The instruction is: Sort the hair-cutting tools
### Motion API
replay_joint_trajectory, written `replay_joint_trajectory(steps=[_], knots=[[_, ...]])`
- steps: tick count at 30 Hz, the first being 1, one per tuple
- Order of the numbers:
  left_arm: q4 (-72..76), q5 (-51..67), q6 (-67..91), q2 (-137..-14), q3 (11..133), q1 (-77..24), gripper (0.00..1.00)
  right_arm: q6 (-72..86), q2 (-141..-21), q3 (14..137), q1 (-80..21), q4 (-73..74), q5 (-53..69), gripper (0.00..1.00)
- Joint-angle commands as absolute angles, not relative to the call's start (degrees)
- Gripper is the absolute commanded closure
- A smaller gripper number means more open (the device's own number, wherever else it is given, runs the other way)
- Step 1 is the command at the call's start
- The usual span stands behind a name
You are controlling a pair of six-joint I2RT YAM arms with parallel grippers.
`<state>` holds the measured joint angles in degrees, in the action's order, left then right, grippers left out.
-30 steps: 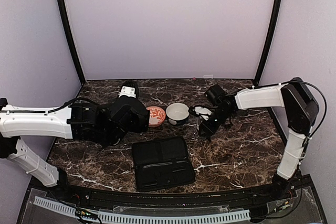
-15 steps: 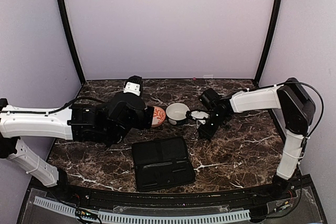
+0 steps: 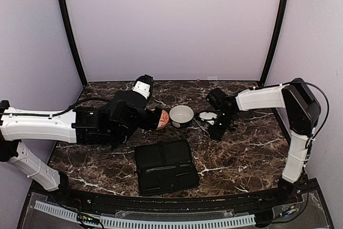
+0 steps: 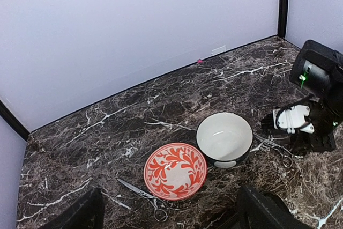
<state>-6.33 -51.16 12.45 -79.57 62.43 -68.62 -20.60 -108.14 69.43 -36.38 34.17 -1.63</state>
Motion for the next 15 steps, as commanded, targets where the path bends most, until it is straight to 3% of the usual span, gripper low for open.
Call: replay_joint_trajectory(steps=[1, 15], knots=[[-2.97, -49.14, 9.21, -78.44, 60.6, -68.29, 0.12, -21.12, -112.04, 73.11, -32.47, 37.72, -5.41, 0.77], [-1.84, -47.2, 8.61, -76.77, 58.17, -67.72, 0.12, -23.29, -117.73, 77.86, -31.79, 41.0, -0.37, 1.0]])
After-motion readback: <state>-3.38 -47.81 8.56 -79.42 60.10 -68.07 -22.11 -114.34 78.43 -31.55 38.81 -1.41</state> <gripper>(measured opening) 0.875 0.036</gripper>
